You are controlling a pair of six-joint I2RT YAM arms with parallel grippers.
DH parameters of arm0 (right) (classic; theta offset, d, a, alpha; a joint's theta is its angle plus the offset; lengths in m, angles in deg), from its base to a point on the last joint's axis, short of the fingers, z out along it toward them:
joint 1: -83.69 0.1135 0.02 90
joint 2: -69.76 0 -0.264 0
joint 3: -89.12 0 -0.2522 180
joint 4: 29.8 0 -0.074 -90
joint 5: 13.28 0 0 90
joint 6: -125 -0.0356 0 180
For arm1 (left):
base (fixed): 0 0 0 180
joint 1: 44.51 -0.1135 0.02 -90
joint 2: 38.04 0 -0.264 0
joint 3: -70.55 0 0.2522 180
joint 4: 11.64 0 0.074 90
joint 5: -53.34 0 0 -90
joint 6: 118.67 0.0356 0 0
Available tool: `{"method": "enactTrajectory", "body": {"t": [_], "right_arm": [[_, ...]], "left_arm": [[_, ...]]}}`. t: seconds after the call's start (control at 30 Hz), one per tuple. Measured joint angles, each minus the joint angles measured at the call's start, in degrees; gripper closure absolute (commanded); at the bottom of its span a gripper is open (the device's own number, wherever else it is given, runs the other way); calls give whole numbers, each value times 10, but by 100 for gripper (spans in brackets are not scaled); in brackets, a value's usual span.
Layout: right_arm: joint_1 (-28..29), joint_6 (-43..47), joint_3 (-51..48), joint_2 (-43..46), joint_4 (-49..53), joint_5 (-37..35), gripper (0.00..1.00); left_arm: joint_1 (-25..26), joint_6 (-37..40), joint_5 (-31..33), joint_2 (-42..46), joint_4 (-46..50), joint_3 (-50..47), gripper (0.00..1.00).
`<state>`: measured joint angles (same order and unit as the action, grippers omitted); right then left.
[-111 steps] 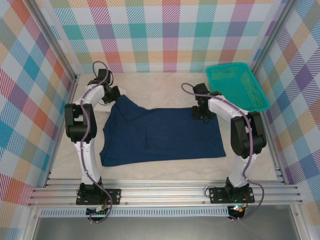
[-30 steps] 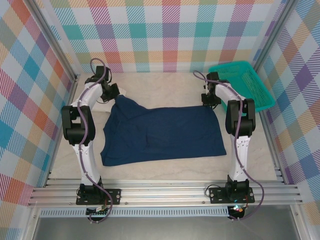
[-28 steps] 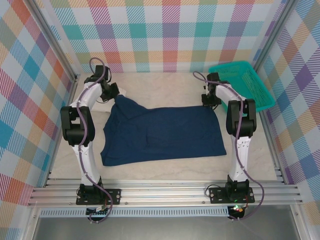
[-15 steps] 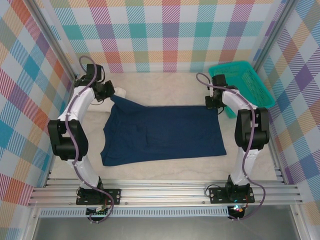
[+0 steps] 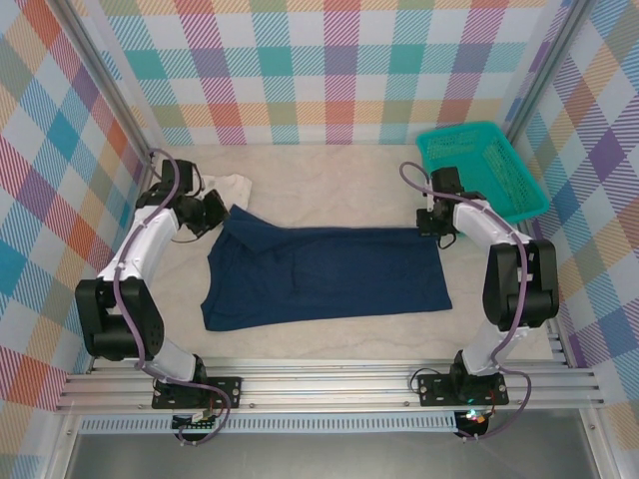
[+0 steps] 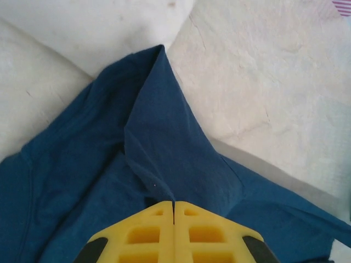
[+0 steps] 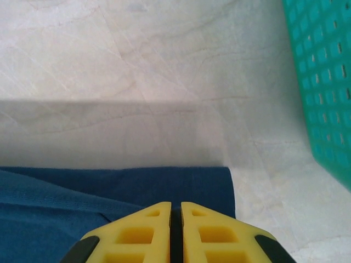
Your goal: Fold the inside-out t-shirt
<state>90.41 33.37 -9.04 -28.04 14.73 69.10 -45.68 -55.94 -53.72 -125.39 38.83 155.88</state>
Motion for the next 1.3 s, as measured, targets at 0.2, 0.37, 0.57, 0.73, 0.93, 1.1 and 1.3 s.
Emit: {"method": "enactTrajectory", "body": {"t": [0.2, 0.37, 0.57, 0.73, 0.93, 1.1, 1.3], "right_arm": [[0, -8, -31, 6, -12, 1, 86], [0, -10, -40, 6, -12, 2, 85], [0, -40, -40, 6, 3, -4, 65], [-1, -86, -40, 6, 48, -13, 62], [-1, -111, -40, -2, 70, -24, 57], [-7, -115, -40, -29, 75, -28, 63], [-10, -115, -38, -49, 75, -27, 86]], "left_arm": [[-7, -1, -14, 28, 11, -17, 100], [-10, 5, -18, 52, 24, -39, 100], [-10, 8, -28, 56, 28, -62, 100], [-10, 10, -31, 57, 28, -67, 100], [-10, 12, -35, 58, 28, -67, 100], [-10, 14, -35, 60, 28, -67, 100], [-10, 14, -35, 62, 28, -67, 100]]}}
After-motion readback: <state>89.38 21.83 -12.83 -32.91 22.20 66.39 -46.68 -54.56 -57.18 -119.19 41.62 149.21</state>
